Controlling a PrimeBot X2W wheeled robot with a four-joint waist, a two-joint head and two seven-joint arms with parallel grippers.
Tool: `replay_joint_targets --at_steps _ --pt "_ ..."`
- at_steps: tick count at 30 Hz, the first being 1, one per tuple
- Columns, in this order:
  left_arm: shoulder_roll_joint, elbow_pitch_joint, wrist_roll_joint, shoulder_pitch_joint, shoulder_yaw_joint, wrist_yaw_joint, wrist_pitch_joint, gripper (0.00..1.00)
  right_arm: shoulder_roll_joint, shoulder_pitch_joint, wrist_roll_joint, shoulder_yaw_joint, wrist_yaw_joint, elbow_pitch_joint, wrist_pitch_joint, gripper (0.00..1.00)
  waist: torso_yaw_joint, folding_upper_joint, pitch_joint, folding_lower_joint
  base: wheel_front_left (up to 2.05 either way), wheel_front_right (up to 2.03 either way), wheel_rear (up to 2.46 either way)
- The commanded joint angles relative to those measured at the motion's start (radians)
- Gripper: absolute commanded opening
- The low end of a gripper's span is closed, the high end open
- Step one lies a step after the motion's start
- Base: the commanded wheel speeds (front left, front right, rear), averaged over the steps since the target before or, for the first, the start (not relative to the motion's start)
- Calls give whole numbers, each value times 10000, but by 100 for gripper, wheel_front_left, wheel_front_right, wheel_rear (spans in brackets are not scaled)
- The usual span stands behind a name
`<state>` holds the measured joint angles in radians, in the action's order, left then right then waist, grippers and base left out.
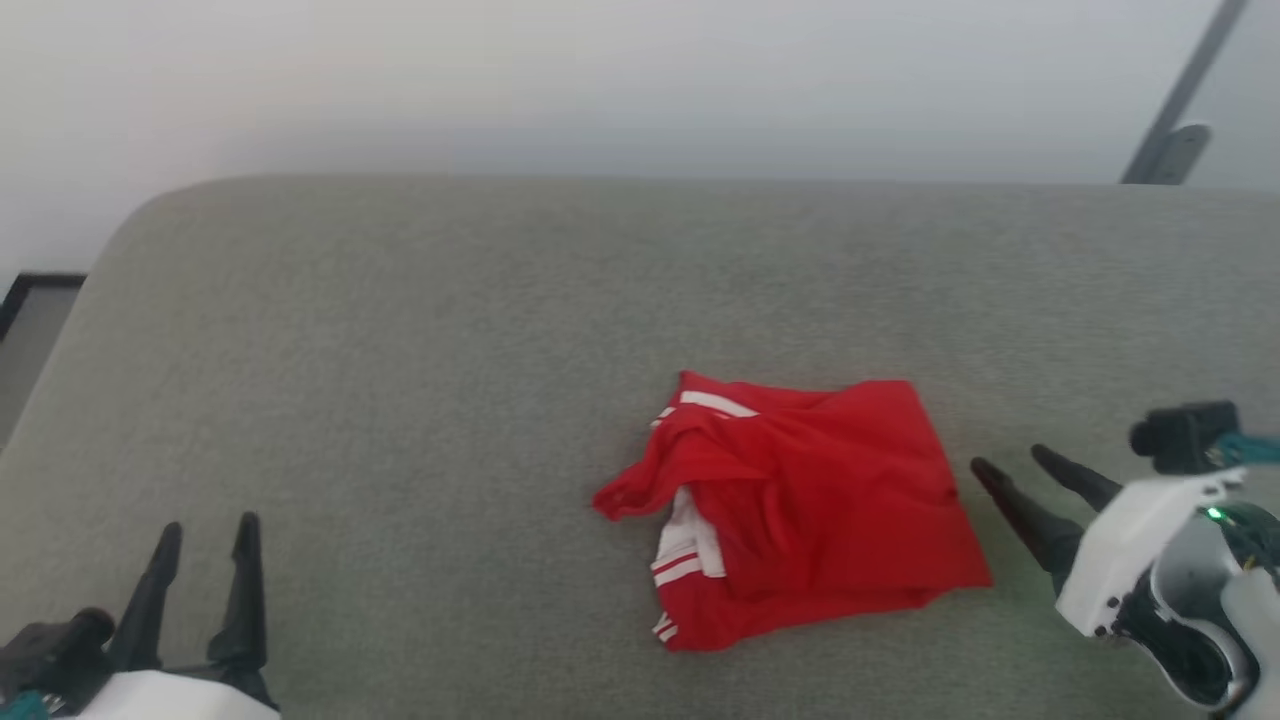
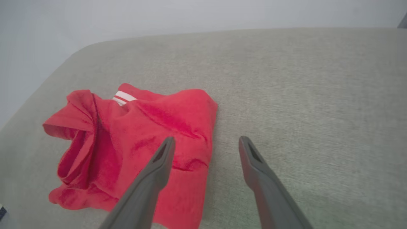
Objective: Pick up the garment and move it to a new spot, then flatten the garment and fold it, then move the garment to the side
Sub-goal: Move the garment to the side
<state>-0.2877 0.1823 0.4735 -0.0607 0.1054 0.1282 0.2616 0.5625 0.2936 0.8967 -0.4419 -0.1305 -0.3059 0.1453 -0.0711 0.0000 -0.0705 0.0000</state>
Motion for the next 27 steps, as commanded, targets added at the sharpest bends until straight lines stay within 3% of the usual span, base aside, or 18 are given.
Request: replay_joint_targets --at_steps 1,10,14,26,27 --pt "-6 7 -7 156 -20 24 37 100 43 118 31 -51 -3 -27 185 100 -204 0 -174 0 0 0 0" --pt "64 147 166 545 -364 24 37 100 552 1117 -256 -263 -5 -209 3012 100 -844 0 -829 0 0 0 0" --pt "88 205 226 717 -466 24 37 100 456 1372 -323 -69 -5 -217 4174 100 -1040 0 -1133 0 0 0 0" --pt "208 417 359 1386 -919 24 37 100 -754 1267 -687 474 -6 -725 7181 100 -1350 0 -1864 0 0 0 0" --pt "207 443 366 1434 -944 24 37 100 -832 1261 -767 483 -8 -614 7281 73 -1356 0 -1884 0 0 0 0"
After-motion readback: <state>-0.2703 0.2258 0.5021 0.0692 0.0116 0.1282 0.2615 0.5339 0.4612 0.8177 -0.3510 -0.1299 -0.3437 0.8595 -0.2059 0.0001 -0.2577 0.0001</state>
